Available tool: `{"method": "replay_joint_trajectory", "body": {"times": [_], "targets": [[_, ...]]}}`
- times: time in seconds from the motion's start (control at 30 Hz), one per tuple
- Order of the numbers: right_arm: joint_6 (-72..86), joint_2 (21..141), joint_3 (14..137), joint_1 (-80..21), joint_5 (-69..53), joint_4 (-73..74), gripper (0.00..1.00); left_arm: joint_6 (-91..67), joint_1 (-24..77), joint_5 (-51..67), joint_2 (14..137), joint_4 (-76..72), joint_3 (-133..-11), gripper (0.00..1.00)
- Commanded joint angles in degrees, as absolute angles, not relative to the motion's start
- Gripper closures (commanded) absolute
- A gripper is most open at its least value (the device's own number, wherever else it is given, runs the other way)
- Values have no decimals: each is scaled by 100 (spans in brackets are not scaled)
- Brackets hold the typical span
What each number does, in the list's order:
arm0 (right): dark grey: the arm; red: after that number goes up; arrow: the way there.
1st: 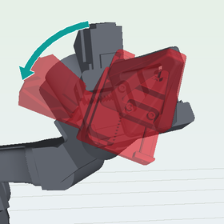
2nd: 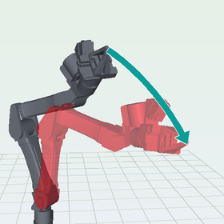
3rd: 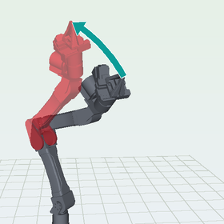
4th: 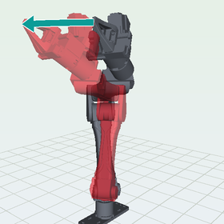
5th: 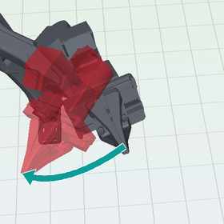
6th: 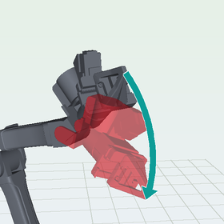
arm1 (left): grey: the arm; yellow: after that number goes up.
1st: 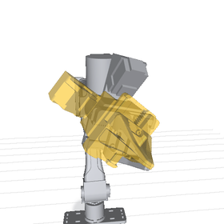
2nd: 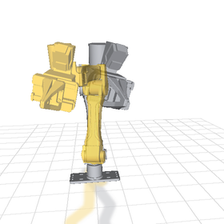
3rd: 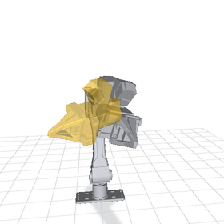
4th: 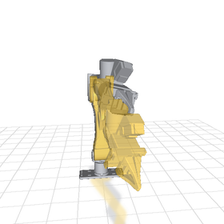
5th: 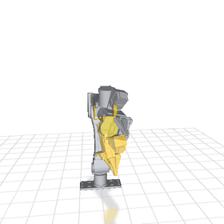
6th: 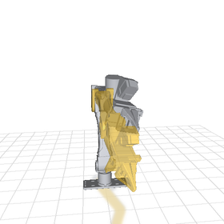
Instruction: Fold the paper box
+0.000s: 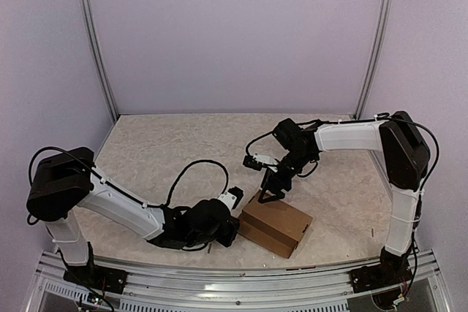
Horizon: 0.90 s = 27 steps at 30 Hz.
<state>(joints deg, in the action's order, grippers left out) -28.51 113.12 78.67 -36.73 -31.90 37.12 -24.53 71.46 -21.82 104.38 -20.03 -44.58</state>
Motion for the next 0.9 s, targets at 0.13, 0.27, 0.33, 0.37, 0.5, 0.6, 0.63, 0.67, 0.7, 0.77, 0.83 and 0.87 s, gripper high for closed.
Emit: {"method": "replay_joint_trajectory", "body": {"times": [0.13,0.27,0.33,0.37,0.5,0.6,0.63,0.67,0.7,0.77,0.83,0.87], "targets": [[-3062,11526,7712,-3717,-2746,3987,26,-2440,7094,-2060,10532,-1713,-4680,100],[-3120,11529,7718,-3747,-2888,4016,26,-2461,7043,-1937,10512,-1542,-4763,100],[-3154,11534,7725,-3773,-2944,4050,26,-2453,7024,-1881,10503,-1387,-4864,100],[-3169,11539,7726,-3791,-2971,4064,26,-2452,7011,-1856,10503,-1290,-4932,100],[-3209,11566,7739,-3814,-3102,4109,26,-2443,6951,-1785,10512,-955,-5115,100],[-3255,11583,7748,-3828,-3190,4143,26,-2446,6919,-1749,10529,-749,-5245,100],[-3262,11590,7745,-3831,-3238,4157,26,-2437,6917,-1750,10536,-679,-5293,100],[-3269,11598,7751,-3844,-3273,4169,26,-2428,6910,-1735,10554,-608,-5349,100],[-3284,11606,7766,-3851,-3316,4187,26,-2412,6908,-1718,10571,-532,-5397,100],[-3308,11632,7789,-3881,-3364,4232,26,-2373,6900,-1705,10615,-404,-5506,100],[-3315,11652,7811,-3917,-3410,4251,26,-2329,6891,-1685,10647,-299,-5623,100],[-3336,11675,7824,-3943,-3444,4271,26,-2303,6884,-1679,10658,-251,-5673,100]]}}
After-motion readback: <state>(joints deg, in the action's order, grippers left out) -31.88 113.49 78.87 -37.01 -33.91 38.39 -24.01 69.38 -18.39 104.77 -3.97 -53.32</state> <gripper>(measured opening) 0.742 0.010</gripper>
